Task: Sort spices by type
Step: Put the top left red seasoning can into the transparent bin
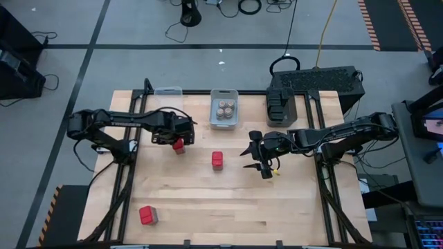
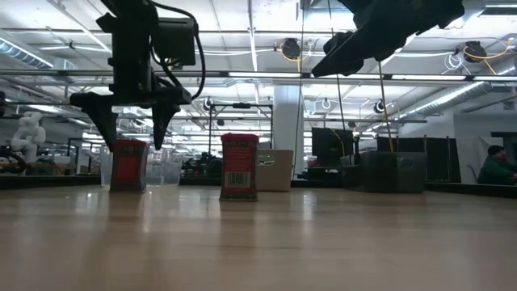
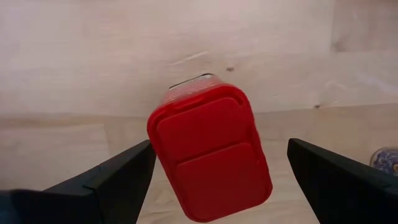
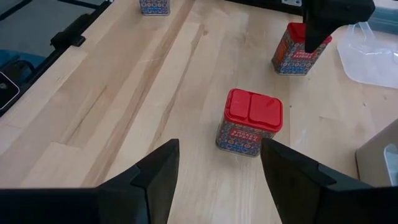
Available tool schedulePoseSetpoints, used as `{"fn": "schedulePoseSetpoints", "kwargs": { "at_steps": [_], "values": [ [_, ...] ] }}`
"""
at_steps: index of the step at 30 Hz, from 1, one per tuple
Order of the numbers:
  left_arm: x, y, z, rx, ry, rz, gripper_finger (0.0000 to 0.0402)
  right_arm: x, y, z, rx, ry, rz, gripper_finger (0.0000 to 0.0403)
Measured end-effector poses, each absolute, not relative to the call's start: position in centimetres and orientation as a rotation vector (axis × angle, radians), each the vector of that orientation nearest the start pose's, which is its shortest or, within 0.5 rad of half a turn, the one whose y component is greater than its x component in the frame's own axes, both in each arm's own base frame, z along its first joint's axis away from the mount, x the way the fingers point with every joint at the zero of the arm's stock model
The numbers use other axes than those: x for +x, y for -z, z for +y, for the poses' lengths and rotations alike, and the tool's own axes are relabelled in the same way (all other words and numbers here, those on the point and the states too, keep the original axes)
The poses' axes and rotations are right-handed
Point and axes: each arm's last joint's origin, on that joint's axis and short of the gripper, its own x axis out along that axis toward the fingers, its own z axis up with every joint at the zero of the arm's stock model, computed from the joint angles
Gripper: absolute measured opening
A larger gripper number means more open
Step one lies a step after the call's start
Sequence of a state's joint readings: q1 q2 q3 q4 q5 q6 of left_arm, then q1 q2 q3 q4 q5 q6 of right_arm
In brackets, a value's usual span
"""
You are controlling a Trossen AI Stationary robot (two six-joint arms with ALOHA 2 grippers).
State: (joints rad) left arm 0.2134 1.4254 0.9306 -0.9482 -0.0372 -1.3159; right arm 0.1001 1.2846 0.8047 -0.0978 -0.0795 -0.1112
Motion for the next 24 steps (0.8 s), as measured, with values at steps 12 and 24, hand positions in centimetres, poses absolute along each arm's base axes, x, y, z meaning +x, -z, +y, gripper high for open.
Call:
{"fn": "schedulePoseSetpoints", "kwargs": {
  "at_steps": [12,24],
  "values": [
    [23.22,-20.52,5.15,-1.176,-1.117,1.106,0.0354,27.01,-24.45,2.94,-0.115,-0.207,0.563,0.021],
    [23.23,-20.54,5.15,-1.172,-1.112,1.106,0.024,27.01,-24.44,2.94,-0.115,-0.207,0.564,0.021]
  ]
}}
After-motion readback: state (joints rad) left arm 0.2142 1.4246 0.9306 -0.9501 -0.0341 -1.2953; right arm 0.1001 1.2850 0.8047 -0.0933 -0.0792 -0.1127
